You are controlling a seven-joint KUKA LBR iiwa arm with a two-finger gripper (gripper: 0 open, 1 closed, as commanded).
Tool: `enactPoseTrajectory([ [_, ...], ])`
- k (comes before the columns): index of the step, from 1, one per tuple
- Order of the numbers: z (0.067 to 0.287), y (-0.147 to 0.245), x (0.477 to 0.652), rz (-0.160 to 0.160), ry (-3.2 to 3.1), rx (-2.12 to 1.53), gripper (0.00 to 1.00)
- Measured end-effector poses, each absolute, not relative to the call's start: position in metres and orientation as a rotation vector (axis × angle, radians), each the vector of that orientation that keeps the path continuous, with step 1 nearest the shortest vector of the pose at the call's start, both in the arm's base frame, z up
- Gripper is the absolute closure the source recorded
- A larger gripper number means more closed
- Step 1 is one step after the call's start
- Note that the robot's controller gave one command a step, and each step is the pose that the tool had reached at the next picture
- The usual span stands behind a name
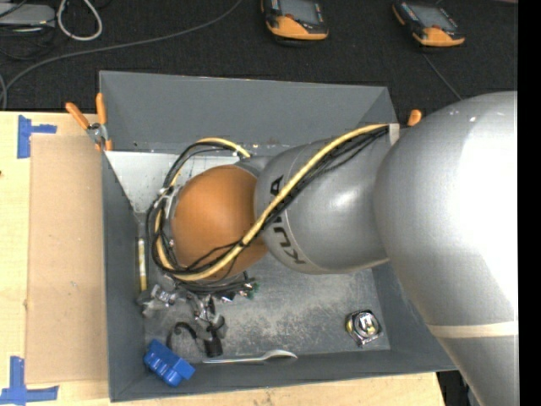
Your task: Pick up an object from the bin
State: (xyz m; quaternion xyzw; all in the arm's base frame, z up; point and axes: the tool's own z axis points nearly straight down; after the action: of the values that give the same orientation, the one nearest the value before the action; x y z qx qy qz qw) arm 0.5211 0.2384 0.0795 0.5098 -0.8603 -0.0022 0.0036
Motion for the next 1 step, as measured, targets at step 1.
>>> enactPoseTrajectory([
  [1, 0.0719, 0.2266, 0.4999, -0.013, -2.658, 1.673, 0.0],
])
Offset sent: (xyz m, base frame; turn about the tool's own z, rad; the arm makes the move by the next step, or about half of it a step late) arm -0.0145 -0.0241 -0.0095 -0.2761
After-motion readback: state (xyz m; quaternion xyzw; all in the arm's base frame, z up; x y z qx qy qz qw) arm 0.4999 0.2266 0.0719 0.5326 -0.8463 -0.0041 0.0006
